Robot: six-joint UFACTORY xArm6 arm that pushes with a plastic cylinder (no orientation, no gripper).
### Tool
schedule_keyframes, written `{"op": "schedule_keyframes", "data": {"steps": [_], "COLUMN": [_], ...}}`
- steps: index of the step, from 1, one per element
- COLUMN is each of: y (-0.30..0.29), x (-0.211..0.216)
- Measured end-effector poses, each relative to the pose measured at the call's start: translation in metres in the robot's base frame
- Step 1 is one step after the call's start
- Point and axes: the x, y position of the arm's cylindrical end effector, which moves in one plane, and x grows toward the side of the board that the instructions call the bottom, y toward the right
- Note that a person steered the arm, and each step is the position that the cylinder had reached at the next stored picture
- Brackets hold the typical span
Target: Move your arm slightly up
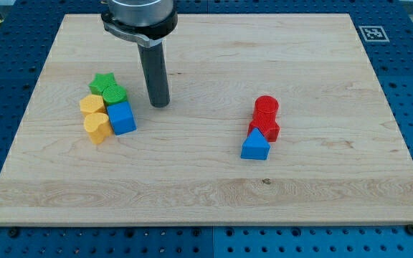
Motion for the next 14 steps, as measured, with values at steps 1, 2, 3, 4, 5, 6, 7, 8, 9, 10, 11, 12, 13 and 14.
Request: {"op": "schedule_keyframes", "data": {"steps": [1, 2, 3, 4, 5, 6, 7, 8, 9, 10, 11, 12, 13, 14], "y": [0.000, 0.000, 0.000, 0.000, 0.000, 0.000, 0.000, 0.000, 0.000, 0.000, 0.000, 0.000, 0.000, 0.000], "x": [-0.002, -0.004, -0.006, -0.007, -0.009, -0.012, -0.014, -0.015, -0.015, -0.017, -0.018, -0.019, -0.019, -0.020]}}
